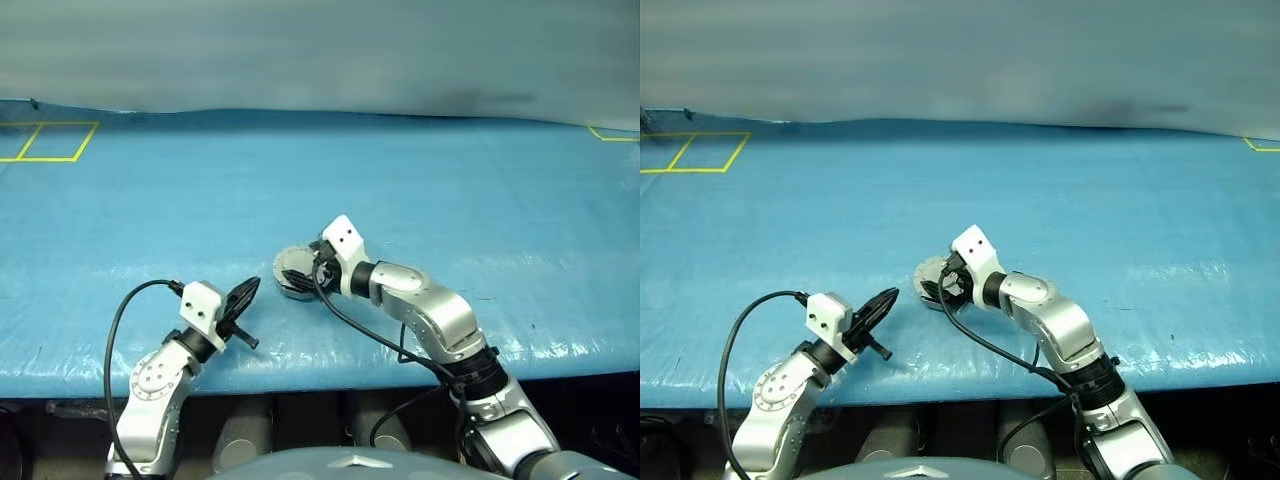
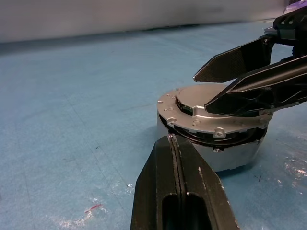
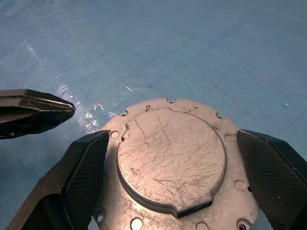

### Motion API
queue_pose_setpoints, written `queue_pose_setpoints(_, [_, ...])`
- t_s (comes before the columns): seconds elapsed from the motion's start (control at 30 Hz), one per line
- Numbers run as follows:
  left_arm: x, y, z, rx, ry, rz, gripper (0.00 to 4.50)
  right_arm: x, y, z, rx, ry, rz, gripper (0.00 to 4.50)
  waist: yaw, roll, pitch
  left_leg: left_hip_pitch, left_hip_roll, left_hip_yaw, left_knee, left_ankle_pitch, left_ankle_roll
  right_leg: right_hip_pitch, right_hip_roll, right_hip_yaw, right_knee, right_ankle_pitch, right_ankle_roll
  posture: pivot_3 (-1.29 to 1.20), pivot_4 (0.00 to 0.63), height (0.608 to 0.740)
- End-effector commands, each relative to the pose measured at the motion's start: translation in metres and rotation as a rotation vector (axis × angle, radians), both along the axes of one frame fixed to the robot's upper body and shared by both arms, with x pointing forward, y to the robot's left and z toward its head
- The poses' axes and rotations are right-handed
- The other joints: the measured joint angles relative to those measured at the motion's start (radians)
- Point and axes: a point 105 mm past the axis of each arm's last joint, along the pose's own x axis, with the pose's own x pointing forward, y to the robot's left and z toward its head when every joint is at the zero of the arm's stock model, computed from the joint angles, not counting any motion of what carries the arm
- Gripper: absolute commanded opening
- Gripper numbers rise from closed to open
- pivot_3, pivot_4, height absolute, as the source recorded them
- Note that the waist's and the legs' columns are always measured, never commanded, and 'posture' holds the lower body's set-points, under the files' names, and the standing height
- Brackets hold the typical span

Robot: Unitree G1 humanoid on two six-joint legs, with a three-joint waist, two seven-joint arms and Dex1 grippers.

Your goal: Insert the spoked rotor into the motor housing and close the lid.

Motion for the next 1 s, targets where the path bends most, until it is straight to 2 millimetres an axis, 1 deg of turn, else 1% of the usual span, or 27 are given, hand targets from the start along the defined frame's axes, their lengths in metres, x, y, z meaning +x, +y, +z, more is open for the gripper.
queue_pose_setpoints(0.03, [-0.002,-0.006,0.006,-0.021,-0.044,-0.024,0.0,-0.001,0.008,0.01,0.011,-0.054,0.033,4.45,-0.001,0.0,0.0,0.0,0.0,0.0,0.0,0.0,0.0,0.0,0.0,0.0,0.0,0.0,0.0,0.0,0.15,0.74])
queue_pose_setpoints(0.23, [-0.006,-0.012,0.001,-0.059,-0.034,-0.04,0.0,-0.004,0.01,0.006,-0.01,-0.069,0.041,4.45,-0.002,0.0,0.0,0.0,0.0,0.0,-0.001,0.0,0.0,0.0,0.0,0.0,0.0,0.0,0.0,0.0,0.15,0.74])
queue_pose_setpoints(0.33, [-0.006,-0.013,-0.002,-0.066,-0.026,-0.041,0.0,-0.002,0.009,0.006,-0.015,-0.082,0.025,3.83,-0.002,0.0,0.0,0.0,0.0,0.0,-0.001,0.0,0.0,-0.001,0.0,0.0,0.0,0.0,0.0,0.0,0.15,0.74])
queue_pose_setpoints(0.4, [-0.005,-0.013,-0.003,-0.067,-0.025,-0.043,0.0,-0.002,0.01,0.006,-0.023,-0.093,0.027,3.15,-0.002,0.0,0.0,0.0,0.0,0.0,-0.001,0.0,0.0,-0.001,0.0,0.0,0.0,0.0,0.0,0.0,0.15,0.74])
queue_pose_setpoints(0.43, [-0.005,-0.013,-0.003,-0.068,-0.025,-0.043,0.0,-0.002,0.01,0.006,-0.027,-0.098,0.027,3.03,-0.002,0.0,0.0,0.0,0.0,0.0,0.0,0.0,0.0,-0.001,0.0,0.0,0.0,0.0,0.0,0.0,0.15,0.74])
queue_pose_setpoints(0.77, [-0.002,-0.011,-0.004,-0.07,-0.035,-0.031,0.0,0.001,0.01,0.01,-0.057,-0.147,0.028,3.03,-0.002,0.0,0.0,0.0,0.0,0.0,-0.001,0.0,0.0,-0.001,0.0,0.0,0.0,0.0,0.0,0.0,0.15,0.74])
queue_pose_setpoints(1.0, [-0.001,-0.009,-0.005,-0.067,-0.036,-0.031,0.0,-0.001,0.012,0.002,-0.094,-0.167,0.051,3.03,-0.002,0.0,0.0,0.0,0.0,0.0,-0.001,0.0,0.0,-0.001,0.0,0.0,0.0,0.0,0.0,0.0,0.15,0.74])
